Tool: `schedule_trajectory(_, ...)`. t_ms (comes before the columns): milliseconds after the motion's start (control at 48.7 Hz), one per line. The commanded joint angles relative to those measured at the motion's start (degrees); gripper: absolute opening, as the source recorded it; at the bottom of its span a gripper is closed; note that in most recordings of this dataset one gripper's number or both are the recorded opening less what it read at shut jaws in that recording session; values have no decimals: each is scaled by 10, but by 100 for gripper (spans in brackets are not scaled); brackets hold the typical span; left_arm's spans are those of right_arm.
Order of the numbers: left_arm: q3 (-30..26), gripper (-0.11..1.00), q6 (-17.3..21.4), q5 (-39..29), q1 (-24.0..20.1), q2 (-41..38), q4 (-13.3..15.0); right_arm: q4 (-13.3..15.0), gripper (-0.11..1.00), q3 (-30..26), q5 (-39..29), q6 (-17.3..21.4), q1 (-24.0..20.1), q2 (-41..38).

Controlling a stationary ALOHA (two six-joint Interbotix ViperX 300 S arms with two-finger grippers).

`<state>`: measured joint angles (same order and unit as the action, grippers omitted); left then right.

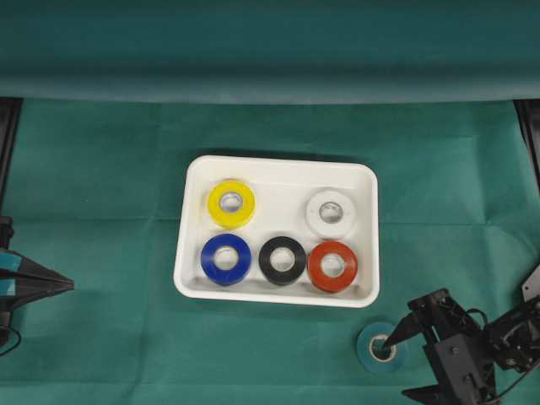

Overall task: Put the tape into the white case with the right arm.
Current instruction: 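Move the right gripper to the teal tape roll and grasp its core, then lift the teal roll and carry it over the tray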

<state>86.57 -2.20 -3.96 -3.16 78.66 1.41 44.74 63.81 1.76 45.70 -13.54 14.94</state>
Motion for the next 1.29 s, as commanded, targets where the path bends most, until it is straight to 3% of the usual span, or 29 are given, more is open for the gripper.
schedule_trajectory(0, -6, 0, 0, 5, -2, -5, 1, 1, 56, -14, 0, 1, -3, -10)
schedule_trajectory(370, -6, 0, 1, 5, -1, -5, 1, 1, 56, -41, -1, 1, -3, -92)
schedule_trajectory(719, -6, 0, 0, 5, -2, -5, 1, 1, 54, -55, -7, 1, -3, -105)
schedule_trajectory(842, -6, 0, 0, 5, -2, -5, 1, 1, 43, -57, -23, 1, -3, -105)
schedule_trajectory(986, -5, 0, 0, 5, -2, -5, 1, 1, 17, -64, -40, 1, -1, -101)
schedule_trajectory(1191, -5, 0, 0, 5, -2, -5, 1, 1, 3, -71, -46, 1, 1, -96)
schedule_trajectory(1274, -5, 0, 0, 5, -2, -5, 1, 1, 2, -71, -46, 1, 1, -96)
